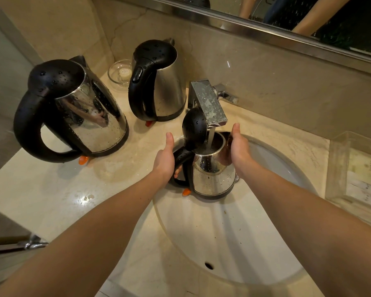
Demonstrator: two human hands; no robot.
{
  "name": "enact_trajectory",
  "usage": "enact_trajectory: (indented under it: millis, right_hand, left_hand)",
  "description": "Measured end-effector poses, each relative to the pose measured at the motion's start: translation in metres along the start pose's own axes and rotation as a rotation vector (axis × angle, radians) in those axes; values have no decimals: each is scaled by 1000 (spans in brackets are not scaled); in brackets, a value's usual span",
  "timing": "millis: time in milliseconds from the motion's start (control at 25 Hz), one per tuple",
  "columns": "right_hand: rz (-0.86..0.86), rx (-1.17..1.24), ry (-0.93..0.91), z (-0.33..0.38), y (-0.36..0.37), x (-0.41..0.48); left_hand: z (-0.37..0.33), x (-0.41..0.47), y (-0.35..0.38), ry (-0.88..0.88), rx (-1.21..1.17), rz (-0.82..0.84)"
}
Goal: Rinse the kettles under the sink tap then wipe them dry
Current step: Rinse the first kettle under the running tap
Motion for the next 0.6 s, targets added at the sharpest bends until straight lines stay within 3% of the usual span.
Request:
enact_trajectory:
  millis: [600]
  right_hand:
    - [-19,27,31,1,0,0]
  left_hand:
    - [3,3,1,0,10,-4]
Point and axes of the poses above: each hand's wrist, its own x-axis towards the middle knuckle, its own y-axis out of the palm, z = x × y, the point moved 1 cm from there along x, towards the middle knuckle, and after that the axes turned 9 degrees about -z, right-handed, at the moved point
